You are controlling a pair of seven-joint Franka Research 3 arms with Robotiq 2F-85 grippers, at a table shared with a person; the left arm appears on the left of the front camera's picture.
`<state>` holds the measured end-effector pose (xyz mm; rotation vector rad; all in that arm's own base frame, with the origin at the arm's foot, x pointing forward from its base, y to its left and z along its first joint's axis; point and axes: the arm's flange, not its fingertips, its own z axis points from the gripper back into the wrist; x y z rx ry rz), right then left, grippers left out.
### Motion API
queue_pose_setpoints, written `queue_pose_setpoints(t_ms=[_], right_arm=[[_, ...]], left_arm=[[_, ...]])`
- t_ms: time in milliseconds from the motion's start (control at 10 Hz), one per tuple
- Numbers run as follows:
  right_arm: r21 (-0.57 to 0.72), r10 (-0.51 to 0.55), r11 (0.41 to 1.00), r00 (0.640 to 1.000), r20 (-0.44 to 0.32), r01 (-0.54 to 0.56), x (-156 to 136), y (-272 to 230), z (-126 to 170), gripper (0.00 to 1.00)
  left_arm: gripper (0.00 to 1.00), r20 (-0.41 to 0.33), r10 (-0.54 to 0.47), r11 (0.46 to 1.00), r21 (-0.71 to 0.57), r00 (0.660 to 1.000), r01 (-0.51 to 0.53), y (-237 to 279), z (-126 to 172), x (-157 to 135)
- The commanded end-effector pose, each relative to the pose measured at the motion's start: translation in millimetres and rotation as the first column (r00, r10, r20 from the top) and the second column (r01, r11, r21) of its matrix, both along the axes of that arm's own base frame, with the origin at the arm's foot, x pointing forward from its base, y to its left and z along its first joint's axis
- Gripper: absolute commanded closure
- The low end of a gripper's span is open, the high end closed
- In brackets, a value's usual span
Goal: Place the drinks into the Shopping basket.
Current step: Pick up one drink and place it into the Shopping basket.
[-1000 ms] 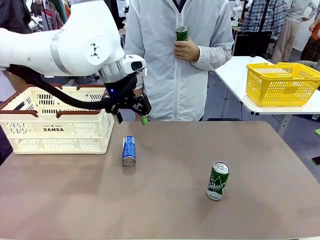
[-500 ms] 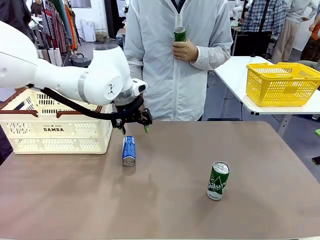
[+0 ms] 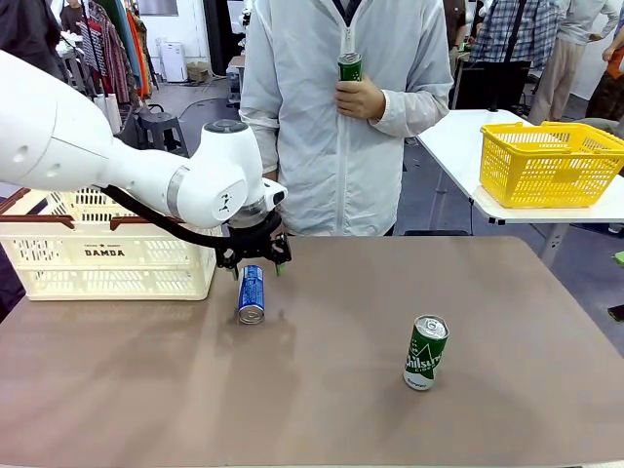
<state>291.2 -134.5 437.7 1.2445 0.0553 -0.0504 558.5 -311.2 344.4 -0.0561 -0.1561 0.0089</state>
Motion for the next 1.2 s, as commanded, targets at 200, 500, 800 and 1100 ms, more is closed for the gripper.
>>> queue_pose_setpoints(t_ms=[200, 500, 800, 1100], right_arm=[[-0.003, 0.000, 1.000, 1.000, -0.008, 0.000, 0.1, -0.8, 4.9, 0.00], [-0.003, 0.000, 1.000, 1.000, -0.008, 0.000, 0.1, -0.8, 4.9, 0.00], [-0.003, 0.000, 1.000, 1.000, -0.008, 0.000, 0.1, -0.8, 4.9, 0.00], [-0.003, 0.000, 1.000, 1.000, -0.008, 0.000, 0.1, -0.8, 4.9, 0.00]], left_arm=[[0.00, -0.106, 0.013, 0.999, 0.033, 0.994, -0.009, -5.9, -14.5, -3.6], [0.00, -0.121, 0.037, 0.998, 0.061, 0.992, -0.029, -1.6, -28.2, 2.7], [0.60, -0.117, 0.017, 0.999, 0.049, 0.993, -0.011, -3.2, -33.0, 4.0], [1.00, -0.160, -0.008, 0.999, 0.046, 0.987, 0.015, -2.7, -32.8, 5.6]])
